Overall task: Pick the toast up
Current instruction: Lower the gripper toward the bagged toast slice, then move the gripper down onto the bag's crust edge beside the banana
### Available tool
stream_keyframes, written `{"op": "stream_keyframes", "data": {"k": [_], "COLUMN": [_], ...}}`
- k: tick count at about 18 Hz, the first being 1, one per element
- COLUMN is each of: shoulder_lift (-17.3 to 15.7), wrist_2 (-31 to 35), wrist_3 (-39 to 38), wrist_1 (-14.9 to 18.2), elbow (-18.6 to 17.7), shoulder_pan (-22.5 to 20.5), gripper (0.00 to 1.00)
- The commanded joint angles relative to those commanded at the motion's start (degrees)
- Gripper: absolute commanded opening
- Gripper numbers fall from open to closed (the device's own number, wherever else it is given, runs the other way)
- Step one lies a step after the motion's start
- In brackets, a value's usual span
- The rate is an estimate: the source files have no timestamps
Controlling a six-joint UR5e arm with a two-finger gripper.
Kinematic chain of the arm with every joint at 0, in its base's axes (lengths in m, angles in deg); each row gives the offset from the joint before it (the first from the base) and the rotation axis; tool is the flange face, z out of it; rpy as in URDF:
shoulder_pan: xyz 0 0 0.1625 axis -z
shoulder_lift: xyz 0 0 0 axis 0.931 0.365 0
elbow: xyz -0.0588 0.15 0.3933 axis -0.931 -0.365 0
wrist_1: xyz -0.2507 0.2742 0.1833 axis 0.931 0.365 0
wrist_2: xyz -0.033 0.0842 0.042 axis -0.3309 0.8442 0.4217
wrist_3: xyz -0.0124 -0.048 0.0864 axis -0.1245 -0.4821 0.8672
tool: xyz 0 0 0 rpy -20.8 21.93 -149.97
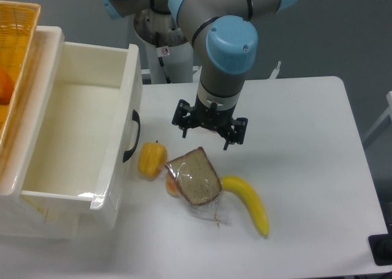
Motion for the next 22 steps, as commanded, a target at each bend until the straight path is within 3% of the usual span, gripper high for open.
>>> {"op": "stream_keyframes", "data": {"k": [6, 10, 15, 22], "shoulder_lift": [0.35, 2.98, 3.86, 8.78], "wrist_2": [-0.79, -0.7, -0.79, -0.61], "wrist_3": [-0.44, -1.31, -3.42, -8.35], "wrist_1": [0.0, -0.09, 0.0, -0.35], "elbow": [-1.4, -2.46, -4.22, -3.34], "shoulder_pan": [-0.26, 0.26, 1.32, 1.23], "gripper": [1.0, 1.0, 1.0, 1.0]}}
